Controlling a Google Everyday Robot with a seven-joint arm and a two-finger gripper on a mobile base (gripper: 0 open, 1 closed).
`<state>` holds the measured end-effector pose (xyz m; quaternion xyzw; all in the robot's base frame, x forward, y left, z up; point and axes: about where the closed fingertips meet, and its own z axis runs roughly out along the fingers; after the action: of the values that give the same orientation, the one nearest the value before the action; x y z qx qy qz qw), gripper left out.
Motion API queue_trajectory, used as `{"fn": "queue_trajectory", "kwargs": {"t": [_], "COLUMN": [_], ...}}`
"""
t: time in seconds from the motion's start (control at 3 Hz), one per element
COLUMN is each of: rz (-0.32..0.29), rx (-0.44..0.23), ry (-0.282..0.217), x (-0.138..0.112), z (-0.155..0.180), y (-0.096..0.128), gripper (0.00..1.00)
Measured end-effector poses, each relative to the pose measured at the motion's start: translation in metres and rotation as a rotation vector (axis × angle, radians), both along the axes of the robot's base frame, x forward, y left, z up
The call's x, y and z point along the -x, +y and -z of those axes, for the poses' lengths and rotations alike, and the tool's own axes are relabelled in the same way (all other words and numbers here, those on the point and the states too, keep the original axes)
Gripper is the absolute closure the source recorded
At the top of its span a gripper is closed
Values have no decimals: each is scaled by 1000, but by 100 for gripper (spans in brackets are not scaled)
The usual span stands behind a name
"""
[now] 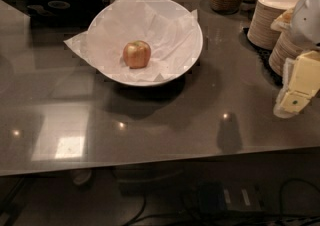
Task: Pick apple from white bowl
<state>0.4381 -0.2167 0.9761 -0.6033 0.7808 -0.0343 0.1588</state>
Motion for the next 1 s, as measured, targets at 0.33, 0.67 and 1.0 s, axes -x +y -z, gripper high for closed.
{"fn": "queue_trajectory", "kwargs": {"t": [0.33,0.67,1.0], "rz": [-1,-29,-84], "rx": [0,-15,-36], "ry": [0,-6,-30], "x": [0,-8,-34], "z": [0,2,7], "y": [0,11,34], "gripper": [0,0,0]}}
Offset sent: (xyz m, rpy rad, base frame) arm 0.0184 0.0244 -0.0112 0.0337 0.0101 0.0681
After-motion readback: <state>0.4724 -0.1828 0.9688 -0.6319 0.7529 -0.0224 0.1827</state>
